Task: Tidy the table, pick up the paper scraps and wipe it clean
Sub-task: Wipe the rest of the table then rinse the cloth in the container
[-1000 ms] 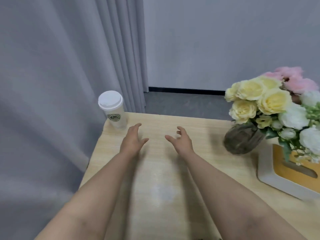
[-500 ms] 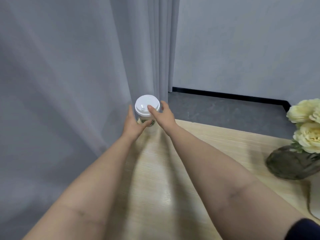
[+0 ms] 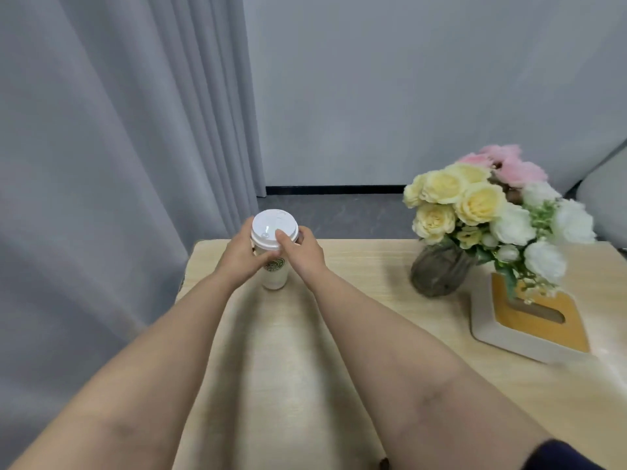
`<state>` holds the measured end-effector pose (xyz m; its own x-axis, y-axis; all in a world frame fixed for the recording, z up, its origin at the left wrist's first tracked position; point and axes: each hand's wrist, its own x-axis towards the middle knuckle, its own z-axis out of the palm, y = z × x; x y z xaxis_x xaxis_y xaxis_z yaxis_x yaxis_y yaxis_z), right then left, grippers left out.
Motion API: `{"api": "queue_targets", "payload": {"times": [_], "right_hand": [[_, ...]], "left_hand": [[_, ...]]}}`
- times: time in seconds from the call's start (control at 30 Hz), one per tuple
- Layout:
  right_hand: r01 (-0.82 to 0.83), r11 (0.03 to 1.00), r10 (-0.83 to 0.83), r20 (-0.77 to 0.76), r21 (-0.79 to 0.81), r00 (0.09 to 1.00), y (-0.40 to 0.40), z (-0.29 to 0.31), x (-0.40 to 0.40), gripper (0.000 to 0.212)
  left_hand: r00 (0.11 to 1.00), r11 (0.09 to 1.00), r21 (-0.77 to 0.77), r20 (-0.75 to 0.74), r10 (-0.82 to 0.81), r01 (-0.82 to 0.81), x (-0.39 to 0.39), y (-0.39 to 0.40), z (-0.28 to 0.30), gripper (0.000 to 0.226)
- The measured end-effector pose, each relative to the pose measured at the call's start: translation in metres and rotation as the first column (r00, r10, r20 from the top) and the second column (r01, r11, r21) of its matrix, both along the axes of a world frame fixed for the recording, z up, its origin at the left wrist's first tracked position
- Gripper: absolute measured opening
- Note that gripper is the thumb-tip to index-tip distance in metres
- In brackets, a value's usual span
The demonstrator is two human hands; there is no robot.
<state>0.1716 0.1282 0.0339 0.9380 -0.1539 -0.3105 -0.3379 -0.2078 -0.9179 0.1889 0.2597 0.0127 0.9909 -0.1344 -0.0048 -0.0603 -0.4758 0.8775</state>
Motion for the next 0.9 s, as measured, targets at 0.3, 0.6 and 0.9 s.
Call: {"api": "queue_targets", "payload": {"times": [0.3,0.6,0.9], "right_hand": [[0.157,0.985,-0.156,0.013,-0.077,0.988,-0.143,0.007,-0.094,0.051],[0.253,0.962,-0.256,-0.022,-0.103,0.966,-0.265,-0.002,-0.182,0.053],[0.301,0.949,-0.306,-0.038,-0.095,0.951,-0.321,-0.012,-0.234,0.052]], "left_hand": [[0.976,0.979,-0.030,-0.083,-0.203,0.201,-0.074,-0.141,0.019,0.068],[0.945,0.957,-0.062,-0.155,-0.289,0.282,-0.154,-0.268,0.013,0.069],[0.938,0.947,-0.070,-0.134,-0.320,0.313,-0.199,-0.326,-0.004,0.065]]}}
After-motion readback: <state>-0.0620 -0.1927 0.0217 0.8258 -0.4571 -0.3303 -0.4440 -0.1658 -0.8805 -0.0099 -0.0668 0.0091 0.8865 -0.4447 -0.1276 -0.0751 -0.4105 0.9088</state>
